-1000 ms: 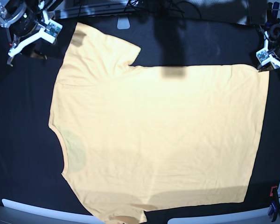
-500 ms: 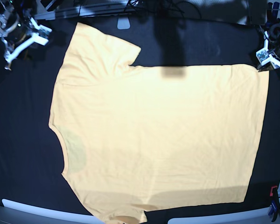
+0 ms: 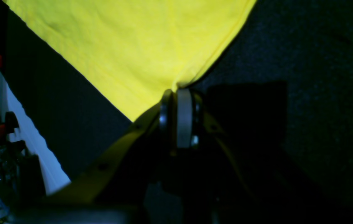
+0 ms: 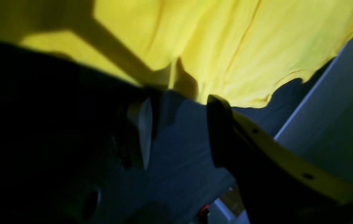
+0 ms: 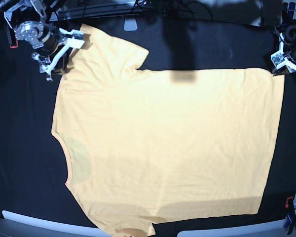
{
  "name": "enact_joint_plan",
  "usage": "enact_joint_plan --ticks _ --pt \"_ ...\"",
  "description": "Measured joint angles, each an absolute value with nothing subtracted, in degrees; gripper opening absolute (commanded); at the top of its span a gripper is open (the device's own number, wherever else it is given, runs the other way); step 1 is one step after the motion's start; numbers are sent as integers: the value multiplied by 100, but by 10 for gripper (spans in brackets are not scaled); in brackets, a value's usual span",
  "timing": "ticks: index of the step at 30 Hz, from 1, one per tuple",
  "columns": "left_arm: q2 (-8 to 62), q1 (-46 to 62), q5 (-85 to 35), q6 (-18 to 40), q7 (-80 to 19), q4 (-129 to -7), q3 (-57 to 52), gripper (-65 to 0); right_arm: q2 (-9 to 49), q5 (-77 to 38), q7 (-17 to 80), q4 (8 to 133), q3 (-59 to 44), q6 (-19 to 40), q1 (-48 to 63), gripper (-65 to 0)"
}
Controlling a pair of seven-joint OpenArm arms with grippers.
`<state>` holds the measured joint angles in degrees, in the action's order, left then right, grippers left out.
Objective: Layout the t-shirt on the table in an organized manner, then fold the t-shirt properly
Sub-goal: 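Lift the shoulder corners and pull them apart to stretch the shirt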
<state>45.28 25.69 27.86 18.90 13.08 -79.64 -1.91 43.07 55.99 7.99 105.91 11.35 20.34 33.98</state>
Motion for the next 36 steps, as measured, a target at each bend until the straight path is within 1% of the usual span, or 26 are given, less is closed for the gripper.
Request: enact_joint_plan --ticks 7,11,14,17,18,20,23,27,32,36 --pt "4528 2569 2786 1890 1310 -7964 -191 -650 4285 5599 810 10584 1800 1990 3186 -368" --pt "4528 2569 2786 1890 1310 -7964 -191 -650 4246 5596 794 10584 2014 1986 3041 -373" --pt "4528 2569 2786 1890 1310 -7964 -191 -650 4154 5594 790 10584 2016 1968 3011 -460" --pt "4528 2569 2786 1890 1310 -7964 -191 -650 4156 5555 884 10584 2016 1970 2954 -531" --pt "4528 2569 2786 1887 1310 -7964 -191 -650 4156 5553 908 10584 2016 1970 2950 -563" --pt "4528 2569 2786 1890 1310 -7964 -191 -650 4156 5529 904 10584 2016 1973 2947 -650" --pt "4528 2569 2786 1890 1310 -7964 -191 -650 4156 5483 1035 10584 2073 1940 2950 -650" --pt "4554 2655 2764 1865 1321 -7966 -191 -650 4248 5026 1317 10691 2088 1798 2976 -650" --pt "4842 3179 2703 1824 1334 -8084 -191 -650 4934 4965 1957 11343 2084 1835 3686 -650" --pt "5116 3708 2497 1848 1240 -8305 -263 -650 5218 4451 2674 11955 1787 1791 4410 -650"
